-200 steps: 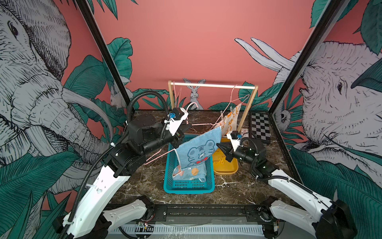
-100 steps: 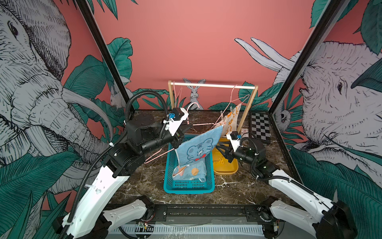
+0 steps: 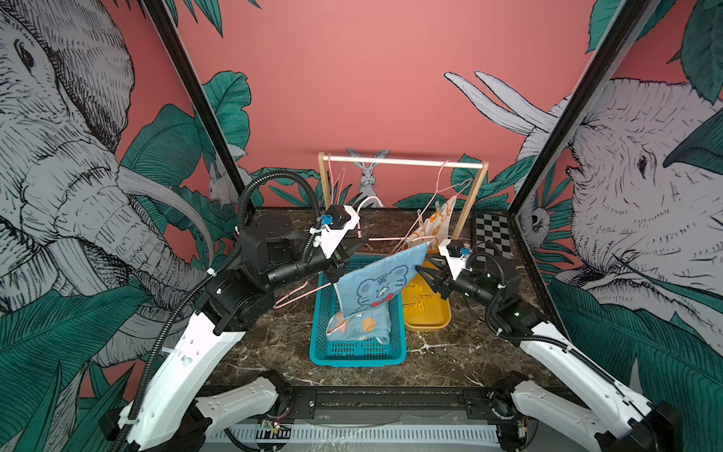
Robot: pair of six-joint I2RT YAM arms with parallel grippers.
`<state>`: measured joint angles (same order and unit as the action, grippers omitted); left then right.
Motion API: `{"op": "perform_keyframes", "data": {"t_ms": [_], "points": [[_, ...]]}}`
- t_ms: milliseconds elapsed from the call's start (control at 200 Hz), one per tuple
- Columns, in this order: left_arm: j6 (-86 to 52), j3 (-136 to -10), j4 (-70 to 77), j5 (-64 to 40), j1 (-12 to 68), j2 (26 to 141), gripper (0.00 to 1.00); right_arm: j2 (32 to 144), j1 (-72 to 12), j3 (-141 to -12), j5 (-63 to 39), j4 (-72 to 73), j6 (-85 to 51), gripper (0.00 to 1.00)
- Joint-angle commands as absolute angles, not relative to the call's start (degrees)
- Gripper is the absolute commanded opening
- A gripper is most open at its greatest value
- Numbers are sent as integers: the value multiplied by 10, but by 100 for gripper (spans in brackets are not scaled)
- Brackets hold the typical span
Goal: Remove the clothespins securing towels to the hanger
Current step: Remove the towel from the hanger.
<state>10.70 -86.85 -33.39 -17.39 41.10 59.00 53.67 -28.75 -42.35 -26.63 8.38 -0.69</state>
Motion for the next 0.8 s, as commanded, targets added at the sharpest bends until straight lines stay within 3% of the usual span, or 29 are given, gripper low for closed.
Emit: {"op": "perform_keyframes", "data": {"t_ms": [0,395,795], "points": [[105,-883,-323,-190,410,584,0,538,-281,-441,-274,73,22,50],[104,-885,-322,-172,410,586,0,545,-280,-465,-418,60,47,47],[106,-887,-319,-133,410,584,0,546,-280,-464,-437,50,39,44]]}}
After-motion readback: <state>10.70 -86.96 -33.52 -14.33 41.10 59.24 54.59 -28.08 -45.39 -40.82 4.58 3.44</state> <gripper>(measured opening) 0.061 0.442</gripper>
